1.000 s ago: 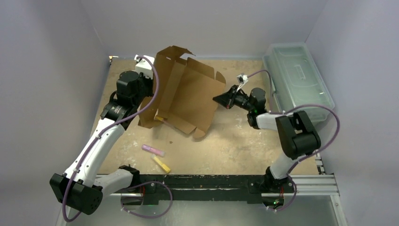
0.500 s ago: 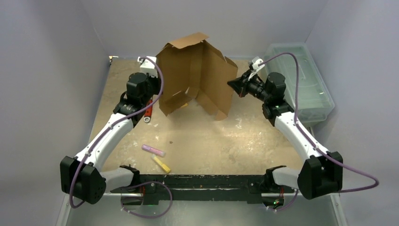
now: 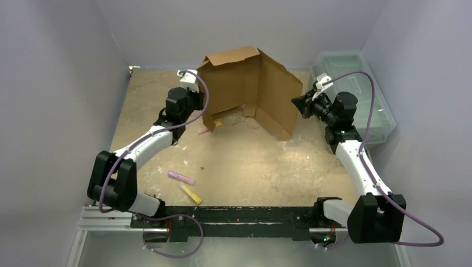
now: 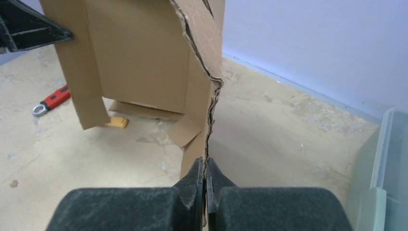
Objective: Fold the paper box
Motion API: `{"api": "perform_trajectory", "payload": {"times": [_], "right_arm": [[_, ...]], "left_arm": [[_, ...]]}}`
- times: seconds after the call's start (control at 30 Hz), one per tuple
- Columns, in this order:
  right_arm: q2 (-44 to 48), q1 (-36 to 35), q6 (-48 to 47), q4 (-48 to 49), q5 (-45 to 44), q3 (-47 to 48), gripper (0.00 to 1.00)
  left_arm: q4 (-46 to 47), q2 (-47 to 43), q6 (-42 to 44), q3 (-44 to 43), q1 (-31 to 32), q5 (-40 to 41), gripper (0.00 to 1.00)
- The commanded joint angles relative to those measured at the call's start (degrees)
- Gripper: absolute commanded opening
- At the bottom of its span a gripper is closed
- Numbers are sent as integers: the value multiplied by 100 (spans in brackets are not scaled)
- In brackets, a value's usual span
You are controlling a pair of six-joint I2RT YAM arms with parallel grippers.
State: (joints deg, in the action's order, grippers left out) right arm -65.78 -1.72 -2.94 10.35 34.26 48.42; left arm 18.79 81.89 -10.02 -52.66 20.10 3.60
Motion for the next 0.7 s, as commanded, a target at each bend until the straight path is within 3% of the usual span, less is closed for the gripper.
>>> {"api": "perform_trajectory", "payload": {"times": [0.0, 0.33, 0.57, 0.67], "right_arm": [[212, 101, -433, 205, 366, -35, 0], [378, 763, -796, -422, 724, 141, 0], [344, 887, -831, -534, 1164, -32, 0], [284, 917, -784, -510, 1246, -166, 0]], "left_arm": [[1128, 269, -214, 103, 206, -395, 0], [1156, 482, -427, 29, 643, -377, 0], [1115, 425, -700, 431, 819, 86, 0], [1055, 433, -851, 523, 820, 29, 5]]}}
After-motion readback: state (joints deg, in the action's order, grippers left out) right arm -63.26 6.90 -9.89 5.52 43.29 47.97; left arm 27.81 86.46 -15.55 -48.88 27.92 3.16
